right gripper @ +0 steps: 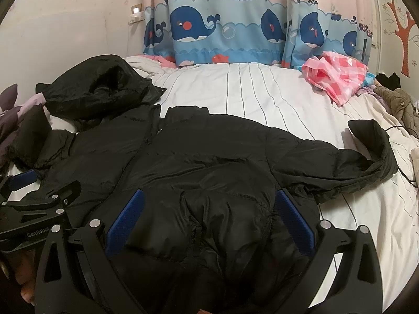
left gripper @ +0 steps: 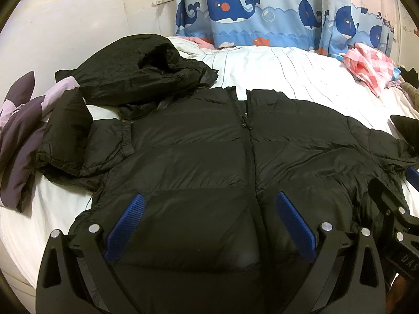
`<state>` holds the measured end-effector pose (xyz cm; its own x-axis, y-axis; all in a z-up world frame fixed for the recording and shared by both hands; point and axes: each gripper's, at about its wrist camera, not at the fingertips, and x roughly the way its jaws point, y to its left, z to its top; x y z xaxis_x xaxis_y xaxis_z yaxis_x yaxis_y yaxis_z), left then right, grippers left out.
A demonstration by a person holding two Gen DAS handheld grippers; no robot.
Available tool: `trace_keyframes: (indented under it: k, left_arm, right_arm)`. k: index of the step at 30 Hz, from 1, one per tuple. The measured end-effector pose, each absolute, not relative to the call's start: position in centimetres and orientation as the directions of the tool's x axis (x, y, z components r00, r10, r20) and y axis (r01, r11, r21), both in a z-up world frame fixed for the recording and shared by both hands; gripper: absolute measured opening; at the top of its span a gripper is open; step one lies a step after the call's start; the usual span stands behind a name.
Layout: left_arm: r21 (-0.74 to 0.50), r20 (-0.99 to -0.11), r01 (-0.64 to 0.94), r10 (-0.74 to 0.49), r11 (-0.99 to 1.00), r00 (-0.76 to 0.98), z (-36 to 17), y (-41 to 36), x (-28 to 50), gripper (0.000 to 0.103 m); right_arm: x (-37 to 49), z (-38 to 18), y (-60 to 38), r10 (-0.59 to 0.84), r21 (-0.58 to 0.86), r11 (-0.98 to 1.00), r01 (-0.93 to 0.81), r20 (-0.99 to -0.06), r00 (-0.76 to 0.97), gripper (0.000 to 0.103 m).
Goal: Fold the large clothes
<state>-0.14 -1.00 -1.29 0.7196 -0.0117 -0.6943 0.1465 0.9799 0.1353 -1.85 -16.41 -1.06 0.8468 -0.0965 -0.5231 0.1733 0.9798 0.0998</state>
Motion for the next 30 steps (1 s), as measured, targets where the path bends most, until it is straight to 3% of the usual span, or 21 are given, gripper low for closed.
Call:
trace_keyframes:
  k: [15, 19, 21, 24, 30]
  left_arm:
    - [0.143, -0.727, 0.150, 0.001, 0.978, 0.686, -1.4, -1.0, 0.0, 0.096]
    - [0.119, -0.732, 0.150, -0.016, 0.982, 0.681, -1.3, -0.9, 0.1, 0.096]
    - [0.132, -0.709, 0.144, -0.008, 0.981, 0.705, -1.3, -0.8, 0.3, 0.096]
    - [0.121, -0.753, 0.153, -0.010, 0.981, 0.658, -1.4, -0.7, 0.4, 0.096]
    - [0.109, -0.779, 0.143, -0.005, 0.984, 0.627, -1.4, -0.4, 1.1, 0.096]
  right_arm:
    - [-1.8, -0.6, -16.6, -0.107, 0.078, 0.982, 0.170, -0.513, 0.852, 0.096]
    - [-1.7, 1.1, -22.0, -0.270, 0.025, 0.946, 0.322, -0.485, 0.832, 0.096]
    - [-1.2, 1.0, -28.1, -0.360, 0.037, 0.891, 0.453, -0.550, 0.753, 0.096]
    - [-2.4, 0.9, -35.9, -0.450, 0.056, 0.804, 0.593, -0.595, 0.666, 0.097]
    - [2.2, 2.3, -41.7, -0.558, -0.205, 0.798, 0.566, -0.604, 0.569, 0.096]
